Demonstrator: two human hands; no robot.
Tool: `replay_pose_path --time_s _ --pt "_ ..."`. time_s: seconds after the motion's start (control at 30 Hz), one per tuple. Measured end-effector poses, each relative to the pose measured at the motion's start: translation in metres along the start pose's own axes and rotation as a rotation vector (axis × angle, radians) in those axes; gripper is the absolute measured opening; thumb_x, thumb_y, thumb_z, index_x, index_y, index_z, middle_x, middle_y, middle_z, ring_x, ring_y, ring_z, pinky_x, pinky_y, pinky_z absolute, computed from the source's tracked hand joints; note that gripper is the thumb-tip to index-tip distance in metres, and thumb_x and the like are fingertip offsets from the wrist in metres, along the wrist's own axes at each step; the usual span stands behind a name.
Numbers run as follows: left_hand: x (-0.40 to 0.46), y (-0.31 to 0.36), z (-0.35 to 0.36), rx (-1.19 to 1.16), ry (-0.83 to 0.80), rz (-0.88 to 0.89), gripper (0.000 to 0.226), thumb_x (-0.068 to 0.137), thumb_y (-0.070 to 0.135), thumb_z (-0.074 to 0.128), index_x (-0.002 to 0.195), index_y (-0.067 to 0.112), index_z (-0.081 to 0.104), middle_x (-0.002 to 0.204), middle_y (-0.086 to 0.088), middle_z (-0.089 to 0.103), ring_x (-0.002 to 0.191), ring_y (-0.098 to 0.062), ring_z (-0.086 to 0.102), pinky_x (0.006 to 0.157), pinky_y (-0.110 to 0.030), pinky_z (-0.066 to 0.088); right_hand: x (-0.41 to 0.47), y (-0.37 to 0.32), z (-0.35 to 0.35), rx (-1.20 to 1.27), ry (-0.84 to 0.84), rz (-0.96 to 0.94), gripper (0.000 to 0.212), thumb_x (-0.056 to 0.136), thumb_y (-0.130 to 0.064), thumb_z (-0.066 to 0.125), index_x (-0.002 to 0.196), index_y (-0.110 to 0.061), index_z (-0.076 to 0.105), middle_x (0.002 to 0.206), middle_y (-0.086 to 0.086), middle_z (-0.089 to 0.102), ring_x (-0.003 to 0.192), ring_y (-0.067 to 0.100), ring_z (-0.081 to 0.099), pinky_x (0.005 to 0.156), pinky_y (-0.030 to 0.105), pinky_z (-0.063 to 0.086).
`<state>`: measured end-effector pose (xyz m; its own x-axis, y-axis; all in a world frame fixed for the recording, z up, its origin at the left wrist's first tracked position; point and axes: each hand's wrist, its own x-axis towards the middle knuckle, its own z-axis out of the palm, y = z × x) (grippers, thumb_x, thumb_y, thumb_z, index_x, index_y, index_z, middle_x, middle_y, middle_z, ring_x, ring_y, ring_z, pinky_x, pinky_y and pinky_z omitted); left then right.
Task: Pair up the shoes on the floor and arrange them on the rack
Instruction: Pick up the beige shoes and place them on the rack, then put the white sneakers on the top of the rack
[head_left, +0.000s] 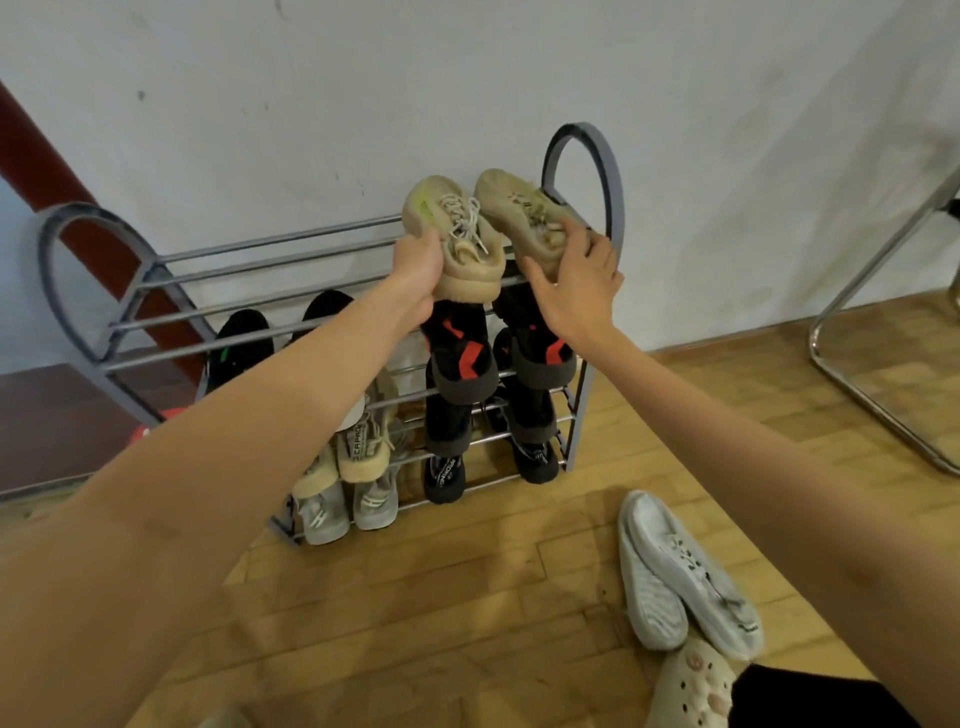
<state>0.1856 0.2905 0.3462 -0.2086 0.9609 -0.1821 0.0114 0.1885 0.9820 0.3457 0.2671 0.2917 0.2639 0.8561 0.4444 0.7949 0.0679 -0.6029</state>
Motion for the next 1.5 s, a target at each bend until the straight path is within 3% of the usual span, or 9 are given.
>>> replay_pose_path --time_s 0.13,0.27,0.4,0.53,0.67,0.9,1.07,1.33,1.5 --pt "-0.003 -0.005 -0.004 0.154 0.076 0.063 0.039 0.101 0.025 0.032 0.123 0.004 0.055 0.117 -0.01 0.062 0.102 -0.022 0.059 0.084 -0.034 0.052 -0.021 0.01 -0.015 0.055 -0.042 -0.082 0.066 0.094 -0.032 0.05 0.151 -0.015 0.021 0.144 0.023 0.031 0.132 0.039 0.033 0.107 0.049 0.032" --pt "-0.033 -0.026 -0.006 0.444 0.22 0.277 0.037 0.102 0.025 0.031 0.085 0.006 0.058 0.092 -0.009 0.059 0.089 -0.021 0.055 0.067 -0.028 0.045 -0.051 0.029 -0.028 -0.032 -0.064 -0.159 0.063 0.094 -0.023 0.049 0.15 -0.011 0.022 0.143 0.023 0.032 0.128 0.039 0.036 0.104 0.046 0.035" --pt "-0.078 -0.065 0.005 0.535 0.406 0.439 0.04 0.095 0.018 0.046 0.131 0.003 0.041 0.132 -0.016 0.043 0.12 -0.027 0.044 0.098 -0.035 0.041 -0.081 0.063 -0.034 -0.129 -0.113 -0.144 0.056 0.092 -0.02 0.053 0.14 -0.001 0.033 0.142 0.027 0.031 0.131 0.041 0.033 0.107 0.046 0.034" --pt "-0.102 -0.115 0.022 0.548 0.228 0.518 0.061 0.09 0.01 0.053 0.143 0.0 0.026 0.136 -0.018 0.04 0.122 -0.028 0.045 0.097 -0.027 0.039 -0.106 0.109 -0.035 -0.25 -0.196 -0.075 0.06 0.087 -0.011 0.055 0.14 0.001 0.032 0.144 0.027 0.028 0.134 0.041 0.029 0.11 0.043 0.028" --pt "-0.112 -0.174 0.043 0.675 0.095 0.454 0.052 0.088 0.009 0.056 0.136 0.003 0.036 0.127 -0.014 0.042 0.103 -0.022 0.051 0.085 -0.03 0.046 -0.136 0.178 -0.03 -0.389 -0.306 0.045 0.063 0.082 -0.006 0.054 0.14 0.003 0.029 0.144 0.03 0.026 0.131 0.044 0.029 0.109 0.049 0.03" --pt "-0.133 -0.306 0.1 1.002 -0.383 0.116 0.038 0.09 0.017 0.058 0.126 0.01 0.045 0.13 -0.011 0.042 0.116 -0.028 0.05 0.092 -0.035 0.043 -0.215 0.305 -0.015 -0.569 -0.757 0.439 0.08 0.089 -0.026 0.059 0.147 0.003 0.011 0.146 0.03 0.022 0.135 0.043 0.023 0.108 0.047 0.027" --pt "-0.148 -0.397 0.143 1.078 -0.603 -0.221 0.052 0.09 0.023 0.056 0.136 0.011 0.036 0.136 -0.014 0.041 0.117 -0.032 0.05 0.09 -0.04 0.049 -0.266 0.354 0.003 -0.604 -1.123 0.488 0.095 0.089 -0.031 0.065 0.152 -0.011 -0.003 0.154 0.024 0.012 0.14 0.042 0.023 0.109 0.049 0.03" --pt "-0.146 -0.453 0.181 1.011 -0.649 -0.284 0.056 0.088 0.033 0.062 0.131 0.005 0.039 0.135 -0.014 0.047 0.12 -0.031 0.05 0.089 -0.037 0.044 -0.259 0.391 0.031 -0.473 -0.936 0.529 0.125 0.062 -0.034 0.088 0.151 -0.017 0.003 0.148 0.023 0.024 0.138 0.042 0.025 0.111 0.05 0.027" --pt "-0.157 -0.46 0.187 0.971 -0.638 -0.271 0.069 0.08 0.039 0.069 0.132 0.007 0.036 0.132 -0.011 0.048 0.117 -0.028 0.052 0.09 -0.041 0.048 -0.257 0.408 0.022 -0.293 -0.792 0.64 0.083 0.072 -0.024 0.074 0.14 -0.013 0.029 0.125 0.014 0.043 0.117 0.035 0.044 0.093 0.043 0.041"
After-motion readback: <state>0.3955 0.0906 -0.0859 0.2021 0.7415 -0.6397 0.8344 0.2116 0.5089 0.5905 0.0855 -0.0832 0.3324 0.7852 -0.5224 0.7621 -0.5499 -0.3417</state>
